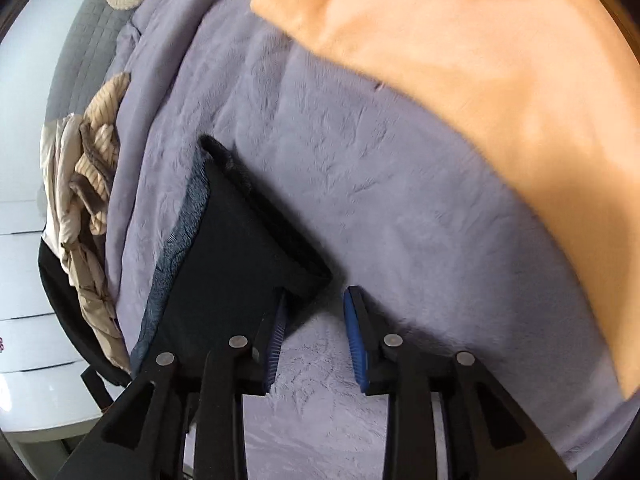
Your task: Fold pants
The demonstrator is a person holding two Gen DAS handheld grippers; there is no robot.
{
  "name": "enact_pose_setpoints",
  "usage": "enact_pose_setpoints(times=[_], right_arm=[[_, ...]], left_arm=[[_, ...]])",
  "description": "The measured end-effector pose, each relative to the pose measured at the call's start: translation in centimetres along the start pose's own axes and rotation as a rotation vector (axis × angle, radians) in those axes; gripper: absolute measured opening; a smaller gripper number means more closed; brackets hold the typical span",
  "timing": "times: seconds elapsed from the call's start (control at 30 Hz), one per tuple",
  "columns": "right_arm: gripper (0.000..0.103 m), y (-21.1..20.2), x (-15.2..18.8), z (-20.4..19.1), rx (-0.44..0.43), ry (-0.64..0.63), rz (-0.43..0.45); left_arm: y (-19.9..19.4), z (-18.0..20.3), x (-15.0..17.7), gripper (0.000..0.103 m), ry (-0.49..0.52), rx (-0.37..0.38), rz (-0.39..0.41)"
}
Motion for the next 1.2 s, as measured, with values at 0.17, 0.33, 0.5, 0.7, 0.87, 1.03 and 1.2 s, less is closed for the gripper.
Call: enact_pose_setpoints(times=[0.17,0.33,0.5,0.7,0.87,1.03,1.2], right_arm=[[0.034,-2.8,-0.4,-7.1,-0.015,-0.251,0.11],[0.034,5.8,2.3,-16.0,-0.071,-0.507,-0.068],[0.027,12.9,1.9,-17.5,-0.003,-0.581,-0.097],[0.016,11.1,-3.5,-15.5,0.09,-0.531,-0.008],[0.033,4.6,-4.6,-11.2,0.038,-0.389,0.043],[0.04,0.5,-1.1,-5.0,-0.024,-0.192,0.046],[0.04,2.7,2.1,-2.0,-0.125,-0.008,-0.042]], left_arm=[[-0.3,0.8,-2.3,0.078,0.028,-0.014,0.033],[3.0,2.3,-5.0,0.078,-0.035,-0.055,0.031],[5.0,2.7,-7.7,0.081,-0.046,-0.09,0.07],[4.5,0.6,-9.4,0.087,-0.085,-0.083,0.074],[0.3,-3.5,-7.4,0.087,-0.075,-0.095,0.109],[-1.3,-9.6,-1.8,0.087,-0.081,-0.209,0.077],[1.9,-12.1,0.8,0.098,-0.223,-0.202,0.004]])
Point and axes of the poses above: each gripper's, at about its wrist camera, not at the fingertips, and y roughly the way its jaws point, z to its right, x to its underside, the point moved 7 cm from there along y, roughly the way its jaws point, and after that the axes turned 1 degree about y, right-handed, at the moved point
